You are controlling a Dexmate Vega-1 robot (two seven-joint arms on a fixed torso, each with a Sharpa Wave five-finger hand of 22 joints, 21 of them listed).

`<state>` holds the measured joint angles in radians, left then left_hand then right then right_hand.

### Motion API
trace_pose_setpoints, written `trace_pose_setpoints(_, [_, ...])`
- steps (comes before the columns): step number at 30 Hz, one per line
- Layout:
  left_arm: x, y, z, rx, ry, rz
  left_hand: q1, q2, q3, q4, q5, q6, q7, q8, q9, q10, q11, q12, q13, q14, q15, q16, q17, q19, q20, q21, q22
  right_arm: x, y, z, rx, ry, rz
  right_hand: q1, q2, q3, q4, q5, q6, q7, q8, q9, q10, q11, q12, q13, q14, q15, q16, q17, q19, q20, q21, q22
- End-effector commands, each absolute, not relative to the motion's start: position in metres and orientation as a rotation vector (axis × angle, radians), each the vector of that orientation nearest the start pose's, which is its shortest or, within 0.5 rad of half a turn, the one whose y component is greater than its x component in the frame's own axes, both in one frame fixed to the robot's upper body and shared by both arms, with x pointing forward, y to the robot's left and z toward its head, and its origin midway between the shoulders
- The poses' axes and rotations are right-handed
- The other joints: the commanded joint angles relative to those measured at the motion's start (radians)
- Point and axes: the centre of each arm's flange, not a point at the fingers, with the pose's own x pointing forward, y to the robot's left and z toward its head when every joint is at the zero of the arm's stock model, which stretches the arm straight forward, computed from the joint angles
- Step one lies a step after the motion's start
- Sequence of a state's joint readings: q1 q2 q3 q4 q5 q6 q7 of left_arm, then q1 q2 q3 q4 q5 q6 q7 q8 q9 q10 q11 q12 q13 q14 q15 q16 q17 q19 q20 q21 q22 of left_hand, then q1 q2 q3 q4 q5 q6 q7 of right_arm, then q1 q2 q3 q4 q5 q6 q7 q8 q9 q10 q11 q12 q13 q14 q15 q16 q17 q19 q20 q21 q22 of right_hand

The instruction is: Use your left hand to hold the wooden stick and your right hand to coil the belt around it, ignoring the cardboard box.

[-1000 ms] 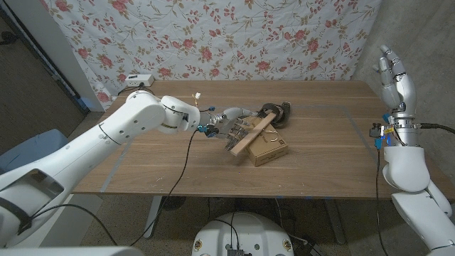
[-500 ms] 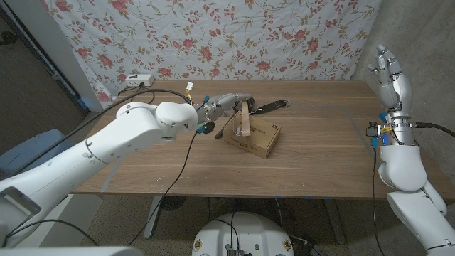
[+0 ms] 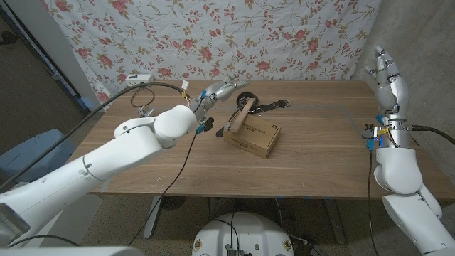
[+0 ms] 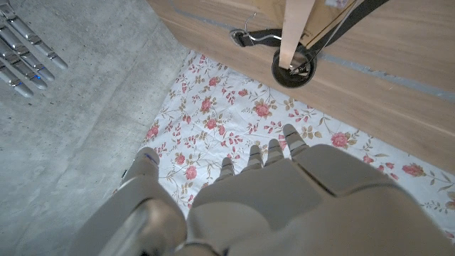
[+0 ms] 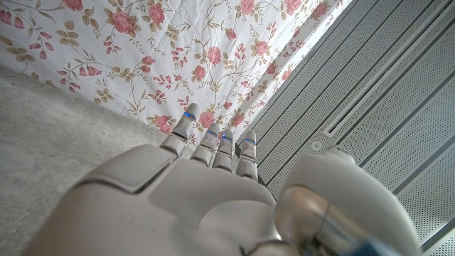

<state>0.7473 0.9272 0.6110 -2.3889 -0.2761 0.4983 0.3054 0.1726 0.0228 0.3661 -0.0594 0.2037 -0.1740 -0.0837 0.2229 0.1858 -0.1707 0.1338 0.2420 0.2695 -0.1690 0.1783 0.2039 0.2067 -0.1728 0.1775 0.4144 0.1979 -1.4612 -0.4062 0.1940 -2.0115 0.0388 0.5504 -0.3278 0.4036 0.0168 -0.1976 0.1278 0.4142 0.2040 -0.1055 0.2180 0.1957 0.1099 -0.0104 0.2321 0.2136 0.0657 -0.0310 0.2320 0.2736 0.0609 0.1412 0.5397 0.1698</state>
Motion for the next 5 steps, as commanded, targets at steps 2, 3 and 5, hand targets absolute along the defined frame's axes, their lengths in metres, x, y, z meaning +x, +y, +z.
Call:
trace_pose_setpoints(2, [0.4501,0.1447,0.0596,0.602,-0.984,-0.21,-0.012,0.007,-0.007,0.004,0.008,-0.11,-0.021,0.017,-0.001,-0.167,-0.02,0.016,-0.007,-0.234,-0.031,0.006,-0.005,-0.239,-0.011,0.006,0.0,0.4067,-0.3451,-0.0052,-0.234,-1.186,-0.273,-0.002,0.005,-0.008,0.001,0.005,0.009,0.001,-0.001,-0.001,0.01,0.005,0.001,0.002,0.003,-0.008,-0.003,-0.002,0.008,-0.001,-0.005,0.003])
trace_pose_setpoints(3, [0.4504,0.1458,0.0576,0.579,-1.001,-0.203,-0.015,0.011,-0.008,0.006,0.009,-0.094,-0.024,0.02,-0.002,-0.164,-0.021,0.016,-0.009,-0.229,-0.039,0.007,-0.006,-0.235,-0.013,0.006,0.0,0.408,-0.3437,-0.0063,-0.233,-1.18,-0.271,-0.003,0.005,-0.008,0.001,0.005,0.01,0.001,-0.001,-0.001,0.01,0.005,0.0,0.002,0.003,-0.008,-0.003,-0.003,0.008,-0.001,-0.006,0.003])
trace_pose_setpoints(5, [0.451,0.1479,0.054,0.55,-1.022,-0.194,-0.03,0.017,-0.014,0.015,0.01,-0.047,-0.028,0.025,-0.004,-0.138,-0.032,0.022,-0.019,-0.202,-0.054,0.011,-0.011,-0.202,-0.019,0.014,-0.002,0.4103,-0.3415,-0.0077,-0.24,-1.168,-0.27,-0.003,0.005,-0.008,0.001,0.006,0.01,0.001,-0.002,-0.001,0.011,0.005,0.0,0.002,0.005,-0.006,-0.002,-0.003,0.009,-0.001,-0.006,0.003])
